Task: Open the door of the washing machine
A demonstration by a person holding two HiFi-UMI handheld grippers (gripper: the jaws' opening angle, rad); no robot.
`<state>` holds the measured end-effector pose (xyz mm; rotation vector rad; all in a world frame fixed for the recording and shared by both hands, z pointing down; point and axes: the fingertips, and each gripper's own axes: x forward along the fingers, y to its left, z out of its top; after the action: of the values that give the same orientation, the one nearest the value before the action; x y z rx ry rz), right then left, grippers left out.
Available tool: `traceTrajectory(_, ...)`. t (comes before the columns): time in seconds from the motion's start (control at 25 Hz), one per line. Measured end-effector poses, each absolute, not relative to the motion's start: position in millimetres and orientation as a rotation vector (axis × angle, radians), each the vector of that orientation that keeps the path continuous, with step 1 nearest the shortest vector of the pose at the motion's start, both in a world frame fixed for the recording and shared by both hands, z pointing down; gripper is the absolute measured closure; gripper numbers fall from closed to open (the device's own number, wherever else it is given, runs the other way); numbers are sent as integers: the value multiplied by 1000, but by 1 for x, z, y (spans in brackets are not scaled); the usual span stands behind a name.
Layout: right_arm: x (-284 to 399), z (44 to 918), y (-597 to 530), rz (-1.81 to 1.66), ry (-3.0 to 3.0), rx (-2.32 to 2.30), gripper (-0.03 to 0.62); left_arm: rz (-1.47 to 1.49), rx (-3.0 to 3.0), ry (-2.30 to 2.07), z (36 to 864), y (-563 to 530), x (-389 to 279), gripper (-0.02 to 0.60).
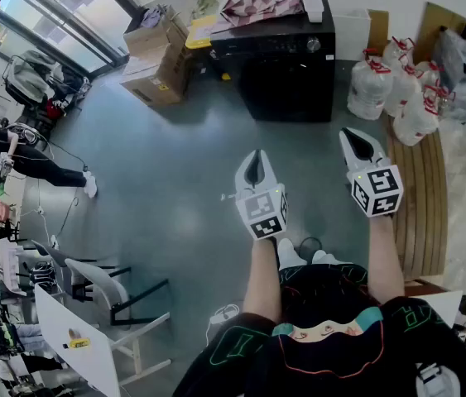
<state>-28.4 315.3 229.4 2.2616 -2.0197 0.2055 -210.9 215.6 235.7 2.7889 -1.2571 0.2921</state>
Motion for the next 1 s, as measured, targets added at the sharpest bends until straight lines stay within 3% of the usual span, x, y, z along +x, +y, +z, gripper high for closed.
traceTrajectory(0.6,-9,235,295,353,-2136,2380,591,272,2747,-1314,241,202,-221,571)
traceTrajectory(1.0,-3,261,207,378,-2119,2323,591,320,2705,-1195,282,118,-200,571)
